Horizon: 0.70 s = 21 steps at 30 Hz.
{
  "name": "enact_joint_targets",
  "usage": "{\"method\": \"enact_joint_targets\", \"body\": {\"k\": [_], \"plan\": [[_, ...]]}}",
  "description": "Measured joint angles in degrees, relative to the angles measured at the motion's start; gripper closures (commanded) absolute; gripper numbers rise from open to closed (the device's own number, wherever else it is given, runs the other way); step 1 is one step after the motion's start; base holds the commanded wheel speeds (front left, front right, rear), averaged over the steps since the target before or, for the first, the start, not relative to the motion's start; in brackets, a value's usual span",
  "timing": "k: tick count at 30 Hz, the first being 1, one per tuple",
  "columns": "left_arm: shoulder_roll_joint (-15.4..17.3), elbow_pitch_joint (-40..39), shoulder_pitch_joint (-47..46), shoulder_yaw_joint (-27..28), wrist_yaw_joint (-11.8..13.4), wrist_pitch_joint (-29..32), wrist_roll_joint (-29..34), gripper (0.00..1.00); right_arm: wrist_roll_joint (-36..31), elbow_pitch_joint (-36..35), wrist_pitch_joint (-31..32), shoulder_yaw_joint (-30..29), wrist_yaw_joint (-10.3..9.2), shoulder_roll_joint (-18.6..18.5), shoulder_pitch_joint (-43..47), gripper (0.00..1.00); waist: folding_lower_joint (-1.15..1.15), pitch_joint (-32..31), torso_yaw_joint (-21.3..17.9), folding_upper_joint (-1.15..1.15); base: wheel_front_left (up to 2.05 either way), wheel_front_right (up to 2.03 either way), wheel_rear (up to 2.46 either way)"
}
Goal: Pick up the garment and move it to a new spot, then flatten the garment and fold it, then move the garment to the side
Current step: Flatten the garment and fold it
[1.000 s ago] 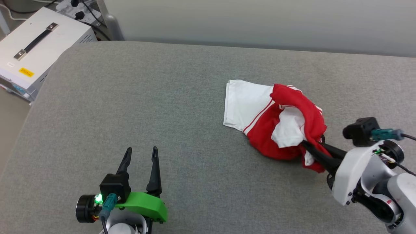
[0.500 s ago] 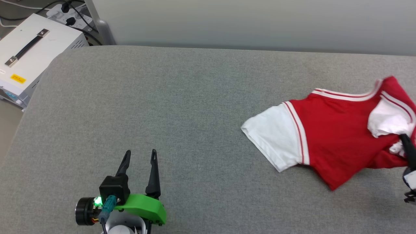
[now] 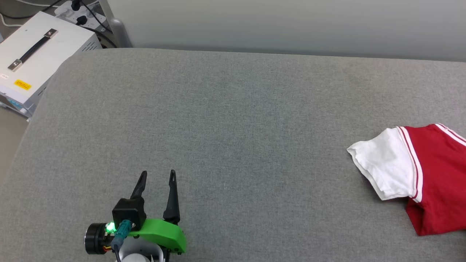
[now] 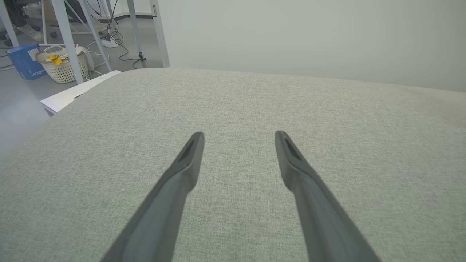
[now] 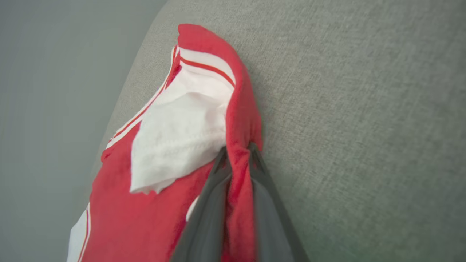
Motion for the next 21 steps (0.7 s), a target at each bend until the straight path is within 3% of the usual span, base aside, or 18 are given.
{"method": "enact_joint_targets", "body": {"k": [1, 2, 3, 4, 9, 14, 18, 21], "plan": [[0.0, 0.0, 0.0, 0.0, 0.0, 0.0, 0.0, 0.0, -0.5, 0.1, -0.4, 0.3, 0.0, 0.0, -0.5, 0.95, 0.0, 0.0, -0.1, 0.0, 0.0, 0.0, 0.0], [0.0, 0.0, 0.0, 0.0, 0.0, 0.0, 0.0, 0.0, -2.2, -0.2, -1.3, 1.3, 0.0, -0.1, -0.7, 0.69, 0.0, -0.1, -0.1, 0.0, 0.0, 0.0, 0.0], [0.0, 0.0, 0.0, 0.0, 0.0, 0.0, 0.0, 0.0, -3.6, -0.9, -2.2, 2.3, 0.0, -0.2, -0.8, 0.08, 0.0, -0.2, -0.2, 0.0, 0.0, 0.0, 0.0], [0.0, 0.1, 0.1, 0.0, 0.1, 0.0, 0.0, 0.0, -4.8, -2.0, -3.2, 3.0, 0.0, -0.2, -0.8, 0.0, 0.0, -0.4, -0.3, 0.0, 0.0, 0.0, 0.0], [0.0, 0.2, 0.4, 0.0, 0.1, 0.0, 0.0, 0.0, -13.5, -9.4, -9.3, 7.2, 0.0, -1.5, -0.5, 0.0, 0.0, -1.3, -0.6, 0.0, 0.0, 0.0, 0.0], [0.0, 0.1, 1.2, 0.1, 0.1, 0.0, 0.1, 0.0, -23.3, -21.0, -11.0, 7.9, 0.0, -1.8, -0.4, 0.0, 0.0, -2.3, -1.1, 0.0, 0.0, 0.0, 0.0], [0.0, -0.3, 1.3, 0.1, 0.0, 0.0, 0.4, 0.0, -32.1, -32.9, -9.4, 9.3, 0.0, -1.3, -0.4, 0.0, 0.0, -2.7, -1.1, 0.0, 0.0, 0.0, 0.0], [0.0, -0.9, 1.3, 0.0, 0.0, 0.0, 0.5, 0.0, -37.7, -43.9, -4.6, 12.9, 0.0, -0.4, -1.1, 0.0, 0.0, -2.5, -0.9, 0.0, 0.0, 0.0, 0.0]]}}
